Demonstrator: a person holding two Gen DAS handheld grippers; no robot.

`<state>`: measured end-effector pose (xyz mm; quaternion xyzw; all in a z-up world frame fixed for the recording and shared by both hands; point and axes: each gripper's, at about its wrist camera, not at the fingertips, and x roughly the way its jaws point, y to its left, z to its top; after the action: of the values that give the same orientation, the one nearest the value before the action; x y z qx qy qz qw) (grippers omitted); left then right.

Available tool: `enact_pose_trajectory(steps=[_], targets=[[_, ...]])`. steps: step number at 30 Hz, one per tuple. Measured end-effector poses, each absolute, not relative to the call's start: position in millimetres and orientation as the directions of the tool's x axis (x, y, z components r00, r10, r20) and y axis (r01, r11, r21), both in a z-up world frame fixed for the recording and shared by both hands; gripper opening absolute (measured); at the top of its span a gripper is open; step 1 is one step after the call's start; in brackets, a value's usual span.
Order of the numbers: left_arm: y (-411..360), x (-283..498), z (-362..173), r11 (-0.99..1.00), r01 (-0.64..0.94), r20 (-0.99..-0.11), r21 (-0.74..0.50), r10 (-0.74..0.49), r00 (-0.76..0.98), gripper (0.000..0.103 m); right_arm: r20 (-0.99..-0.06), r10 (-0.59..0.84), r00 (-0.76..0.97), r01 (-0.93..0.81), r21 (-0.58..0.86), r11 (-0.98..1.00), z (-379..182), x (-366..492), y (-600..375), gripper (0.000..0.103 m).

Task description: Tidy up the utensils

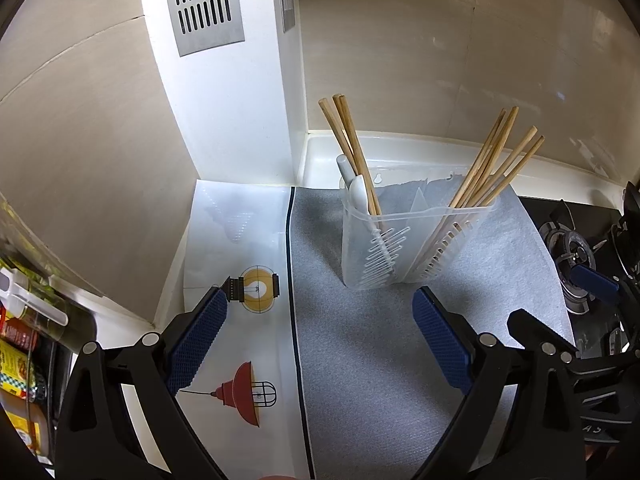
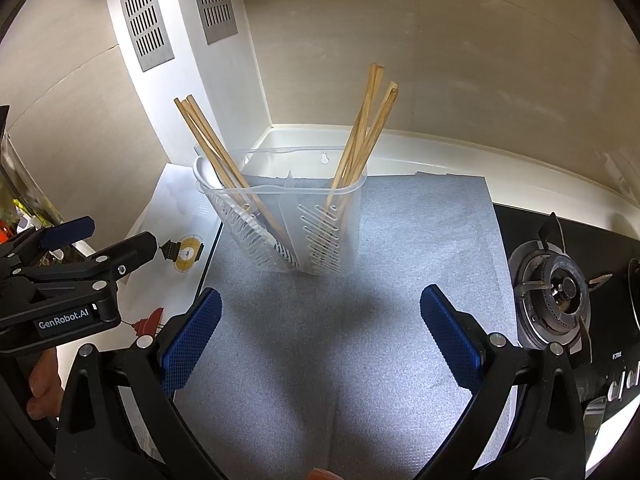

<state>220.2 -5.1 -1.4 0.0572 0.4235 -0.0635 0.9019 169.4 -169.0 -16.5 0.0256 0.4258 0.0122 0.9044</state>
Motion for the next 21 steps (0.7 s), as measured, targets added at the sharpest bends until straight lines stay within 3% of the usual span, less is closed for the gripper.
enact_pose_trajectory(steps=[21], targets=[[-8.5,221.0,-6.0,0.984,0.164,-0.769,0.075,-0.048,0.638,0.091,-0.771,0.050,0.634,0.003,0.068,0.998,-16.2,169.8,-167.8,0.098]])
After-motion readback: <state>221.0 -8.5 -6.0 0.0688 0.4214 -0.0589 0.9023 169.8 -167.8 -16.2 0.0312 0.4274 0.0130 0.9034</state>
